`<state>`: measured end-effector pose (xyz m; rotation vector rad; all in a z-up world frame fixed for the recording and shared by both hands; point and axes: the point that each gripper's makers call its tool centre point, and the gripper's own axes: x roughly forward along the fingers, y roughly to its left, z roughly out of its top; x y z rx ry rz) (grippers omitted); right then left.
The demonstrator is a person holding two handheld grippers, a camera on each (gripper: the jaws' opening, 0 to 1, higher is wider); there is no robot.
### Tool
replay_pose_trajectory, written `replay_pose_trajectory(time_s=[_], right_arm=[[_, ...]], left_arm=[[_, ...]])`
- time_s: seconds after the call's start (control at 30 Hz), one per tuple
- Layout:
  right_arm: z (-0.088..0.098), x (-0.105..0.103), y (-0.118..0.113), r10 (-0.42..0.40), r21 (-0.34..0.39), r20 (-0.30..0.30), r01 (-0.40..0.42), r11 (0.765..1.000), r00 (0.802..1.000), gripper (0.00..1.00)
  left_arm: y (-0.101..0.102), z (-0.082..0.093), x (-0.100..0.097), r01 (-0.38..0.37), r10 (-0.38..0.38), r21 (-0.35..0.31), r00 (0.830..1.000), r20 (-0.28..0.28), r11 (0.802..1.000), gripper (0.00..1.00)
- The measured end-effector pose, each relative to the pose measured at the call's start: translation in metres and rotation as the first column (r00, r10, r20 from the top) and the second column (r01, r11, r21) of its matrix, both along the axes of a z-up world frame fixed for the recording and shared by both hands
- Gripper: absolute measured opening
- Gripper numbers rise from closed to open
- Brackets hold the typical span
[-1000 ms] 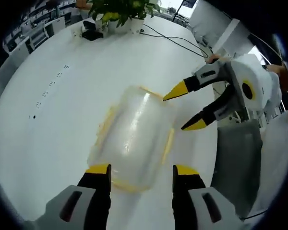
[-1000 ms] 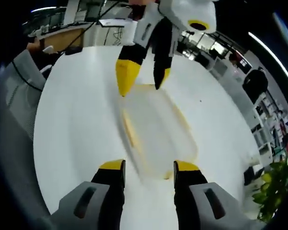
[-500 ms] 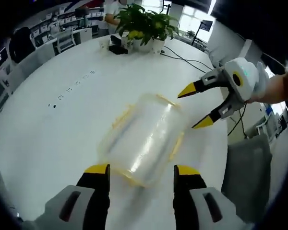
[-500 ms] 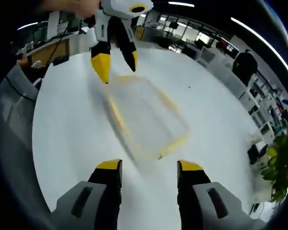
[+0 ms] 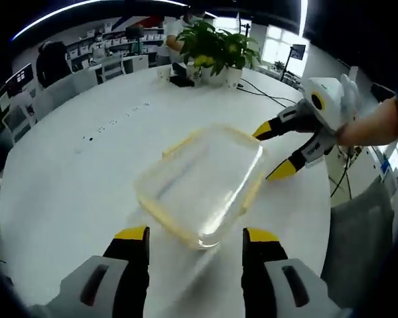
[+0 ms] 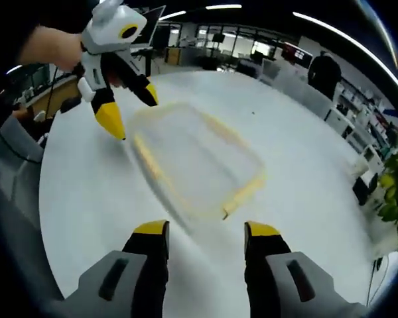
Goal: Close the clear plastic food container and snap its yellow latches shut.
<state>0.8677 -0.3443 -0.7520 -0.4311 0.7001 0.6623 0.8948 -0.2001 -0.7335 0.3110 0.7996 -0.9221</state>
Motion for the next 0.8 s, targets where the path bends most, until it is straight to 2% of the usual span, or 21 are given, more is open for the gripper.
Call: replay_pose_trajectory(time_s=[0.2,0.4,0.53,0.8], right_arm=[[-0.009,0.004,0.003,-0.033,0.036,0.004,0.033,0.999,0.999,0.42],[-0.015,0.005,0.010,-0.035,0.061,0.009,0.035,0.998,0.999,0.41],[-0.017,0.007,0.011,-0.036,0.063,0.019,0.035,0.997,0.999,0.41],[-0.020,0.009,0.010,-0.036,0.057,0.014,0.035,0.998,0.999,0.40]], left_arm=[[-0.006,-0.013,-0.004,-0.026,0.027,-0.025,0.999,0.043,0.999,0.51],[-0.009,-0.021,-0.005,-0.032,0.032,-0.004,0.993,0.111,0.999,0.49],[-0.010,-0.023,-0.003,-0.073,0.076,-0.029,0.992,0.104,0.997,0.49],[-0.012,-0.028,-0.001,-0.089,0.091,-0.030,0.991,0.096,0.996,0.46]])
